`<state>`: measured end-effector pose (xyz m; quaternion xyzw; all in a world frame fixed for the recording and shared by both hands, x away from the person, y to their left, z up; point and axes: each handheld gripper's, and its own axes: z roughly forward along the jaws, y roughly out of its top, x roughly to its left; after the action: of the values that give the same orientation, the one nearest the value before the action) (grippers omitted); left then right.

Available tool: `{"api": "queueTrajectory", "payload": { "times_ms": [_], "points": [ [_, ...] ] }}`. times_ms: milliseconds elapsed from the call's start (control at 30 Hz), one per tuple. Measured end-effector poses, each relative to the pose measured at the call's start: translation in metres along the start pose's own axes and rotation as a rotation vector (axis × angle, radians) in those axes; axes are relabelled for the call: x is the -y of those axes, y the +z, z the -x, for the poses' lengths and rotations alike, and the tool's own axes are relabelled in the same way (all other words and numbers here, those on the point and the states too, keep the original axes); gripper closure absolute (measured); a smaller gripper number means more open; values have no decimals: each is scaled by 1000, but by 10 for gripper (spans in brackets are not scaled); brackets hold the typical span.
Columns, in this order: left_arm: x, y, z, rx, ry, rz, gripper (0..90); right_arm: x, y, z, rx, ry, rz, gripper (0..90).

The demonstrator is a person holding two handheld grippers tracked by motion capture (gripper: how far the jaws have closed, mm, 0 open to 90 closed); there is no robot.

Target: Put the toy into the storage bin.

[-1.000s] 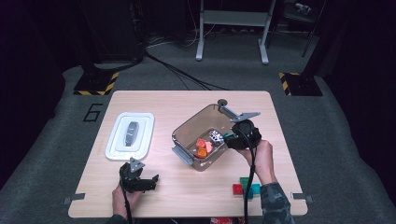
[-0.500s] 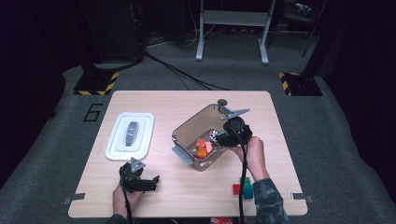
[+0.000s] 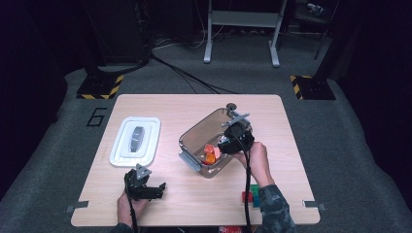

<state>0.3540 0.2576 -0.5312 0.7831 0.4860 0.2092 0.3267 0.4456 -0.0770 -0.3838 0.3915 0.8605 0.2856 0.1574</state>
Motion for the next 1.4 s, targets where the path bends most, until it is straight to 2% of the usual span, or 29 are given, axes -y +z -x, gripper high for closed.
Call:
{"api": "queueTrajectory", "payload": {
  "times_ms": [300,333,467,500,533,700,933,1067,1200,1267,1400],
  "points": [
    [0,0,0,1,0,-1,1,1,2,-3,-17,1,-18,458],
    [0,0,0,1,-1,-2,1,1,1,-4,-17,13,-21,442],
    [0,0,0,0,-1,-2,1,3,-3,-3,-21,10,-7,352],
    [0,0,0,0,-1,-2,1,3,-3,-3,-21,10,-7,352],
    [0,0,0,0,0,-1,1,5,-8,-3,-17,22,10,304],
    [0,0,0,0,1,0,1,12,-21,0,-14,42,58,220],
    [0,0,0,-1,1,1,1,35,-36,4,6,89,84,167],
    [0,0,0,-1,1,1,1,51,-40,9,22,103,88,149],
    [0,0,0,-1,1,1,1,67,-42,11,27,141,79,141],
    [0,0,0,-1,1,0,1,75,-42,13,34,140,80,138],
    [0,0,0,-6,0,4,1,92,-42,16,38,185,74,133]
  ]
}}
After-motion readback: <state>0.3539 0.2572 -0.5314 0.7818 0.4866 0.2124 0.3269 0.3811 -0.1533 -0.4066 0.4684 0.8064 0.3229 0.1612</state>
